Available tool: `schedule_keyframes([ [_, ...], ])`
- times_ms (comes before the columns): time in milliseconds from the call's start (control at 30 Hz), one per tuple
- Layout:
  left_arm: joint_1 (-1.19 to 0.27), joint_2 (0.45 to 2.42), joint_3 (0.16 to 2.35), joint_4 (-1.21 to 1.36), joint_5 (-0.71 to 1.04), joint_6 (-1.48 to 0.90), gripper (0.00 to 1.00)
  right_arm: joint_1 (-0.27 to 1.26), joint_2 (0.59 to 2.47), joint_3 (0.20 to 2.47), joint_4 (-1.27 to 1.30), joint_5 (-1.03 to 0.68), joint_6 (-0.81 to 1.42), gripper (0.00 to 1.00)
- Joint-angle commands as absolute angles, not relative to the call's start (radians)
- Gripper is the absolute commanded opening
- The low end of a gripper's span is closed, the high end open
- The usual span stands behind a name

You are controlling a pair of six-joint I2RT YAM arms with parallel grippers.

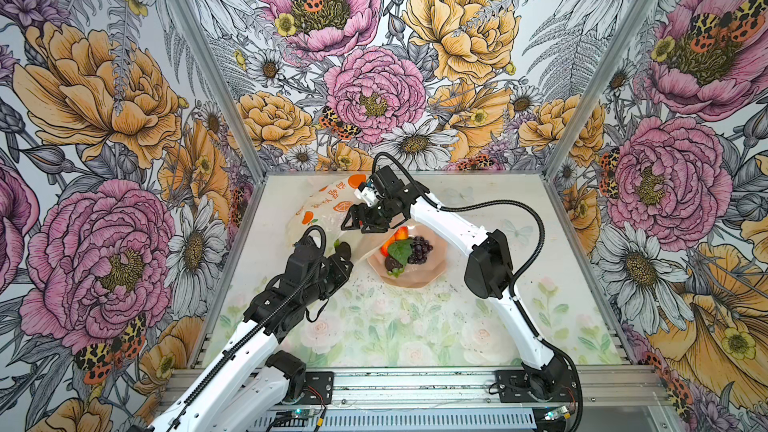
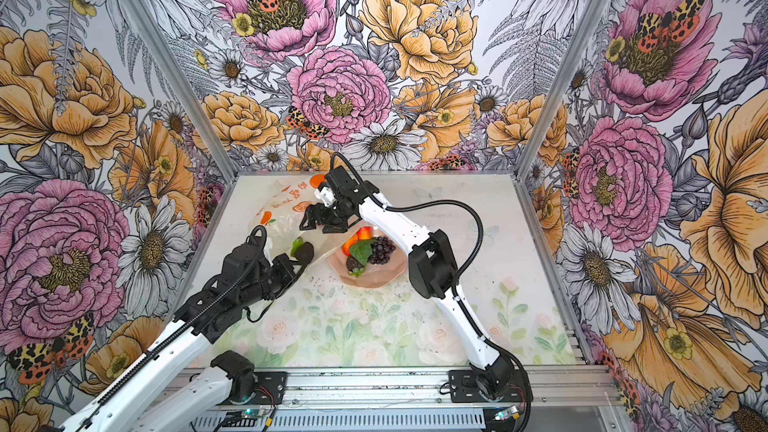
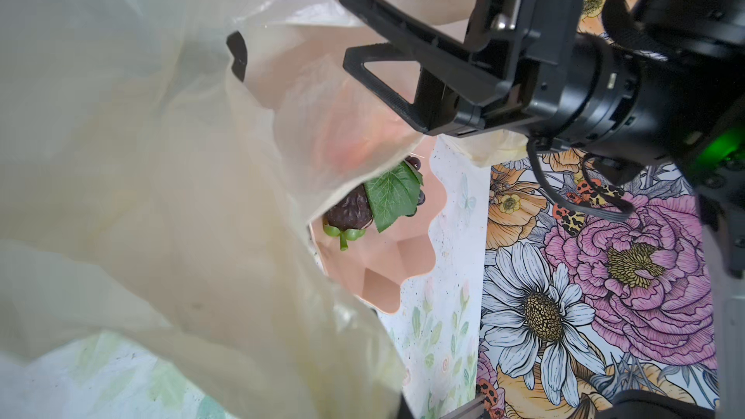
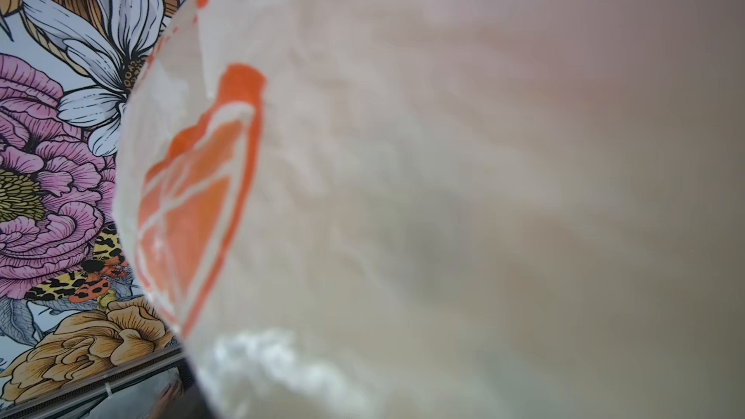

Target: Place the fruits into the plastic bag

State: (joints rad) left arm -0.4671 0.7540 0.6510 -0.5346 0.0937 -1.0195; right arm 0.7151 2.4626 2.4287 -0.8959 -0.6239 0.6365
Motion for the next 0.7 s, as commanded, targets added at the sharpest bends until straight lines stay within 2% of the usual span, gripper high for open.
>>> schedule_keyframes([
  [0,-0.471,0.749,0.679,-0.524,0.089,-1.019,0.0,0.719,2.428,2.471,-0.889,-0.633,0.647,0.84],
  [200,-0.45,0.729,0.658,-0.516,0.083,-1.017,0.0,0.682,2.198,2.308,-0.892,-0.558,0.573,0.84],
  [467,-0.41,0.735,0.658,-0.502,0.106,-1.011,0.0,0.567,1.793,1.822,-0.897,-0.411,0.462,0.87],
  [667,-0.403,0.76,0.677,-0.492,0.119,-1.003,0.0,0.564,1.679,1.566,-0.895,-0.399,0.364,0.87],
])
